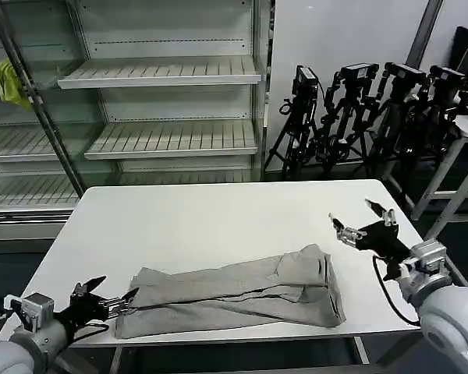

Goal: Fold and organize the clothes.

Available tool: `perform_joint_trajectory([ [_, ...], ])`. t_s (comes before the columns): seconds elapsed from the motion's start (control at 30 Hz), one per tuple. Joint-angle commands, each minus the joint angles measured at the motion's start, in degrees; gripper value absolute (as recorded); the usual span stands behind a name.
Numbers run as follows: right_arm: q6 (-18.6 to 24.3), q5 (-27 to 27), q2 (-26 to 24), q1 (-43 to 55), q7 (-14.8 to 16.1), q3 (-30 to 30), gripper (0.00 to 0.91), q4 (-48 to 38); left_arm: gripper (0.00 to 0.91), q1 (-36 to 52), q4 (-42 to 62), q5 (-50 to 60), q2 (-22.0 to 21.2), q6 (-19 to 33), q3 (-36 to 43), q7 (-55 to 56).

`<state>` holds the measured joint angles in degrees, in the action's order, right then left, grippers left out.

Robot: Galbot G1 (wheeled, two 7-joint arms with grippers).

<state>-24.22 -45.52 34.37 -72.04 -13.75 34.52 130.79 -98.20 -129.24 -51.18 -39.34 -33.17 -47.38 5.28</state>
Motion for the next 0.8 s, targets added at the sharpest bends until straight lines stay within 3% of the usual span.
perform_joint_trajectory([
  [0.03,0.1,-1.5,1.8,0.1,-0.1,4.6,0.907,3.4,0.907,1.7,0.3,-2.9,-6.9,0.0,1.9,1.2],
  [0.67,-0.4,-1.2,4.8,-3.9,-0.7,6.9,0.907,8.2,0.907,3.5,2.4,1.8,-10.3,0.0,11.3,0.4],
  [0.7,-0.4,-1.1,5.0,-4.0,-0.7,6.9,0.907,8.4,0.856,3.6,2.7,2.2,-10.5,0.0,11.5,0.1],
  [0.8,-0.3,-1.1,5.5,-4.4,-0.8,7.1,0.907,8.7,0.524,3.9,3.3,3.2,-11.2,0.0,12.3,-0.4],
])
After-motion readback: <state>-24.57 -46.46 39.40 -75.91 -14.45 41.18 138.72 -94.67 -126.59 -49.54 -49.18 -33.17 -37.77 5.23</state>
